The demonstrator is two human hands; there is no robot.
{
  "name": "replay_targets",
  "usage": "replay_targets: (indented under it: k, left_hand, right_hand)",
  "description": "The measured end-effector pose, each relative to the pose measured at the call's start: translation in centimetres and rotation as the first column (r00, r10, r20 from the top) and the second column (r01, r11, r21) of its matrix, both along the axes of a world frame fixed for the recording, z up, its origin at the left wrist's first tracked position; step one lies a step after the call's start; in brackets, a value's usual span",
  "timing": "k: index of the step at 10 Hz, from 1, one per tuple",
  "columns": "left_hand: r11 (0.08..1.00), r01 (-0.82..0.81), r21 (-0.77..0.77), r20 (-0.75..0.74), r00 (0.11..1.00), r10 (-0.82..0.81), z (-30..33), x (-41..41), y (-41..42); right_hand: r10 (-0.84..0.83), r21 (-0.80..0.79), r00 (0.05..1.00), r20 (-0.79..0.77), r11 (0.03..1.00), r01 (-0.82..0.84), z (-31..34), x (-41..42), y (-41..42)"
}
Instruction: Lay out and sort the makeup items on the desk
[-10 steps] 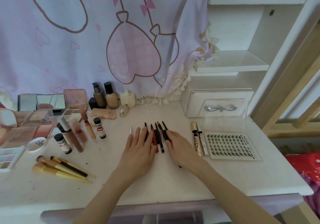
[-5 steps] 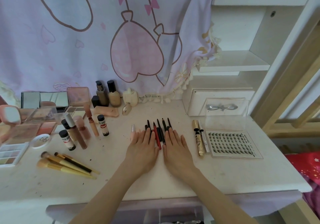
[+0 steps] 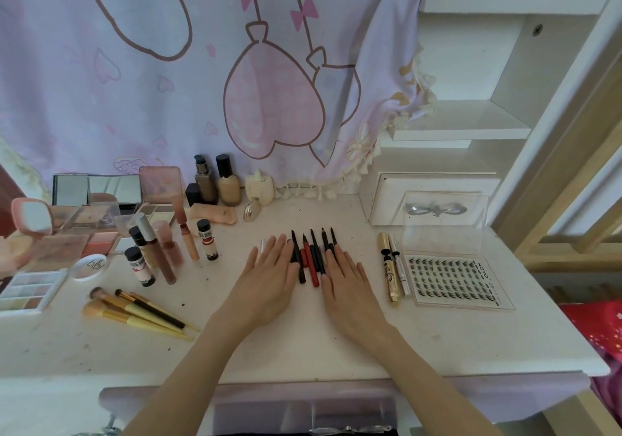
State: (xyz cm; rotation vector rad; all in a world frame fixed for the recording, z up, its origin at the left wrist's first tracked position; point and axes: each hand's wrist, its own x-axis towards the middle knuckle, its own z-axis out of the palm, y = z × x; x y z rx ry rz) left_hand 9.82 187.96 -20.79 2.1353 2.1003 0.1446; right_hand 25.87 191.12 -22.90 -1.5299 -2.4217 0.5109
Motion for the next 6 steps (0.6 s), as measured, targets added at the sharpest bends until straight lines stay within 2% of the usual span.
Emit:
replay_targets:
  k: [1, 2, 4, 5, 6]
  left_hand:
    - [0.994, -0.111, 0.016, 0.026, 0.994, 0.110, -0.4, -2.1, -1.7]
    - [0.972, -0.234, -0.025, 0.142, 0.961, 0.235, -1.0, -3.0, -3.4]
    - [0.979, -0.202, -0.017, 0.057, 0.978, 0.203, -2.2, -3.4, -4.4]
    - [0.980, -0.199, 0.025, 0.011, 0.980, 0.199, -2.5, -3.6, -4.4]
    - [0.983, -0.176, 0.050, -0.014, 0.984, 0.177, -2.6, -3.3, -4.4]
  right_hand:
    - [-0.005, 0.015, 1.000, 0.027, 1.000, 0.005, -0.3, 0.5, -0.4]
    - [-0.011, 0.084, 0.994, 0.113, 0.996, 0.002, -0.8, 0.5, -0.7]
    - [-0.024, 0.074, 0.994, 0.104, 0.997, 0.016, -0.7, 0.5, -0.7]
    - [-0.013, 0.056, 1.000, 0.012, 0.998, 0.013, -0.6, 0.6, -0.7]
    - [-0.058, -0.039, 0.953, -0.297, 0.998, 0.048, 1.6, 0.9, -0.8]
